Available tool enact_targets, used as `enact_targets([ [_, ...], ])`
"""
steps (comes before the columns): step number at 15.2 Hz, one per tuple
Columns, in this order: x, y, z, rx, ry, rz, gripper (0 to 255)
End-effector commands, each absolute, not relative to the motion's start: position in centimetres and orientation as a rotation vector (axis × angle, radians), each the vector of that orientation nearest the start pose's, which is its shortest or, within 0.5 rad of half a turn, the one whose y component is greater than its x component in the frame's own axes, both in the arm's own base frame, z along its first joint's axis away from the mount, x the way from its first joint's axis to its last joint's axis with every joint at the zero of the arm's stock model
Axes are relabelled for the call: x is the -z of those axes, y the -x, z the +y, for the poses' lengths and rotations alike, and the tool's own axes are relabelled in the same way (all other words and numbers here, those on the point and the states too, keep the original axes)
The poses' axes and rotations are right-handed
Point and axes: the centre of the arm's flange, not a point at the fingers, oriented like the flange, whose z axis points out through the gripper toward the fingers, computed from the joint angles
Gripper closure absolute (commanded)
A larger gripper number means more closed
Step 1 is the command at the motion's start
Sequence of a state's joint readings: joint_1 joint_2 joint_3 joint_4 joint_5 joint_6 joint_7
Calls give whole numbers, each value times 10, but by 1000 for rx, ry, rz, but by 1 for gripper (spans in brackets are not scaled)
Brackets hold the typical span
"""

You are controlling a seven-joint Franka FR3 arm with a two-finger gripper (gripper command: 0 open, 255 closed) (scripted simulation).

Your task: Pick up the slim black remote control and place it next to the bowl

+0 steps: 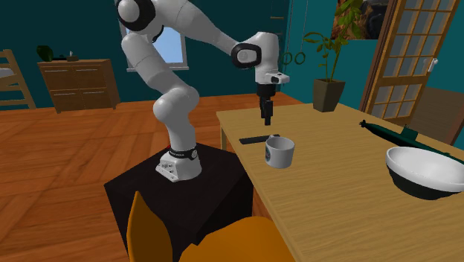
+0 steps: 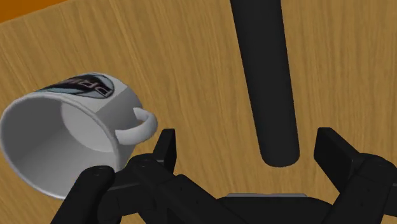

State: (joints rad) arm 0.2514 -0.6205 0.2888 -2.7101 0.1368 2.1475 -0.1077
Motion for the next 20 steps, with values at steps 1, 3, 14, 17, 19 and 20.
enact_targets([
  [1, -388, -300, 200, 75, 3056, -930, 0],
  [3, -366, -292, 215, 64, 3038, -1027, 0],
  [14, -315, -291, 220, 59, 3028, -1078, 0],
  [17, -315, -291, 220, 59, 3028, -1078, 0],
  [19, -315, -291, 220, 59, 3028, -1078, 0],
  [20, -315, -291, 220, 59, 3028, -1078, 0],
])
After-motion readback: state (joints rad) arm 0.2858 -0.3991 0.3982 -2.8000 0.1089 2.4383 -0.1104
